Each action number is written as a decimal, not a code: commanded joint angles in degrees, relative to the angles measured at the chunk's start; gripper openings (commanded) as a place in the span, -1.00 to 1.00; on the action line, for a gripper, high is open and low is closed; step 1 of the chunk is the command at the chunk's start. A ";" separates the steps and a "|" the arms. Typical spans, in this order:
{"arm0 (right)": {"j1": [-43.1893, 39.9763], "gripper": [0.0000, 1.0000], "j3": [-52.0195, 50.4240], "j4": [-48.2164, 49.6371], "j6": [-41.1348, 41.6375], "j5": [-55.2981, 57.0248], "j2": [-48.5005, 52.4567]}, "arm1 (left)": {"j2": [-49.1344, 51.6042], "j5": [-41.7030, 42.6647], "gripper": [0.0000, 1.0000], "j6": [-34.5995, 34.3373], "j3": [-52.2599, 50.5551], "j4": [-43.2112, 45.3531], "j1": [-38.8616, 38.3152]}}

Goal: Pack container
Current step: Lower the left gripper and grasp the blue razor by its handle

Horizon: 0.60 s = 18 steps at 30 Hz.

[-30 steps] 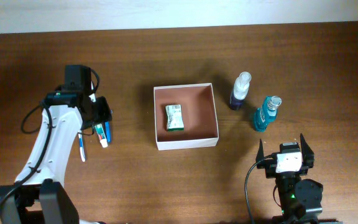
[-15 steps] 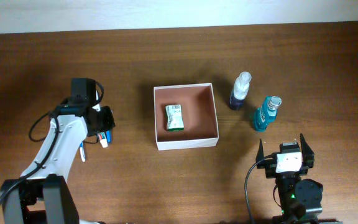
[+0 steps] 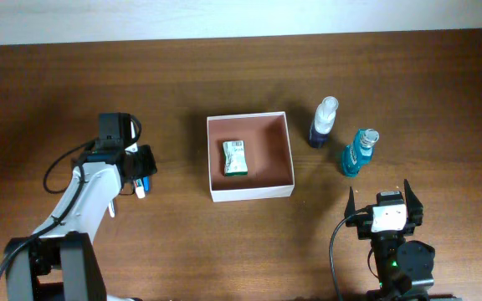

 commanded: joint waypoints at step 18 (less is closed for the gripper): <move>-0.11 0.97 -0.48 0.04 0.09 0.87 -0.61 | 0.24 -2.40 -0.38 3.32 -4.66 9.14 -1.53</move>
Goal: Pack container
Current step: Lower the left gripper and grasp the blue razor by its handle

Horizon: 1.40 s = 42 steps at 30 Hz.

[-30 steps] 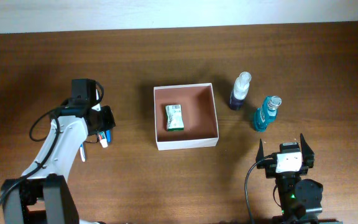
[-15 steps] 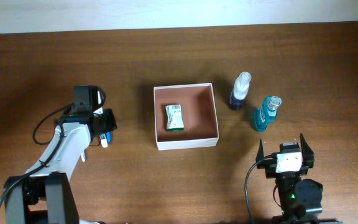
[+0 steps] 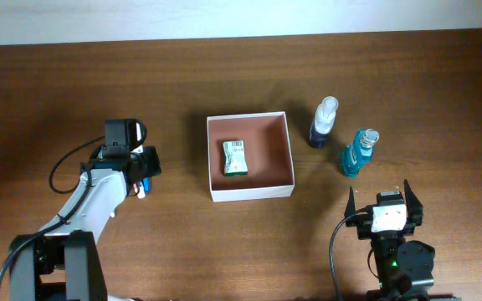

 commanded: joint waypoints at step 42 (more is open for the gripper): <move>-0.11 0.97 -0.48 0.04 0.04 0.87 -0.59 | 10.03 -1.57 -0.84 2.21 -0.55 4.85 -0.04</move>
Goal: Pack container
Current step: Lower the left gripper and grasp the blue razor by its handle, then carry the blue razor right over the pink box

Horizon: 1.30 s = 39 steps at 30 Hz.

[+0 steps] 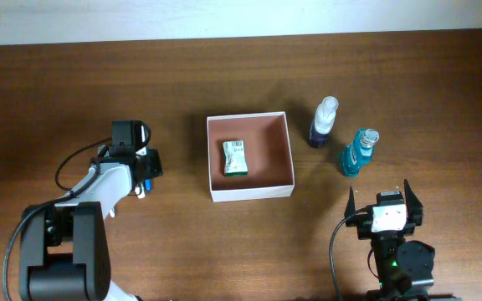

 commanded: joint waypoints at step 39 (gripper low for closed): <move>-0.11 0.97 -0.48 0.04 0.07 0.87 -0.61 | -25.31 3.06 -0.96 -19.76 16.20 -21.42 -26.60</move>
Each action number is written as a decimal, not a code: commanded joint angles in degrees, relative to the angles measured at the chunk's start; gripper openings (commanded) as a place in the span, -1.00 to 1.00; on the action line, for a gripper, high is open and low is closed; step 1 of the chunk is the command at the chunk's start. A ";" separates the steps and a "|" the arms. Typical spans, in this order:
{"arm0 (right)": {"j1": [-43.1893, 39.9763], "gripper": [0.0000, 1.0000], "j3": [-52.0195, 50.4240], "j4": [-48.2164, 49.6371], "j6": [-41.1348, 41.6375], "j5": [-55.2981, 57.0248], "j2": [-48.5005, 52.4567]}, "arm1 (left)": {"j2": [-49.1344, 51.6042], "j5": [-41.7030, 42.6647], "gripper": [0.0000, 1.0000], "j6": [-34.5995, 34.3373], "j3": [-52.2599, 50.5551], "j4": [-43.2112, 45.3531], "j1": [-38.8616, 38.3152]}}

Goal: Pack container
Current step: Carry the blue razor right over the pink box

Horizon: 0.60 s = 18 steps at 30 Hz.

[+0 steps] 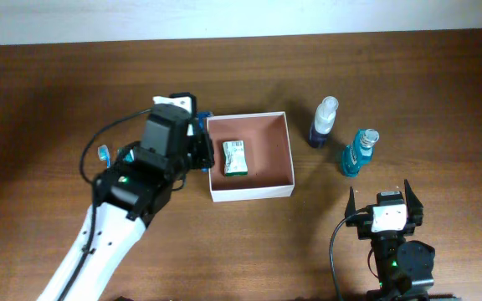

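A white box (pixel 250 194) with a brown floor stands mid-table, and a green packet (pixel 235 157) lies in its left half. My left gripper (pixel 200 138) hangs raised at the box's left wall. It looks shut on a blue and white item (pixel 202 160), whose blue ends poke out on both sides of the fingers. The wrist hides most of that item. My right gripper (pixel 382 199) rests open near the front right edge, with nothing between its fingers.
A dark spray bottle with a white head (pixel 322 123) and a teal bottle (pixel 358 152) stand upright just right of the box. A small blue bit (pixel 103 152) shows beside the left arm; what it is cannot be told.
My left arm has risen and moved right, from the table left of the box to the box's left wall. The blue and white item is gone from its earlier spot. The right arm has not moved.
My left gripper was first over a blue and white item lying left of the box. At the two following moments it stayed low around that item, shifting slightly. Now the arm is raised at the box's left edge with blue showing at its fingers.
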 commanded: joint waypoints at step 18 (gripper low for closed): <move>-0.11 0.97 -0.48 0.04 0.07 0.70 -0.59 | 16.52 -9.60 -0.98 -5.81 3.56 1.05 -8.33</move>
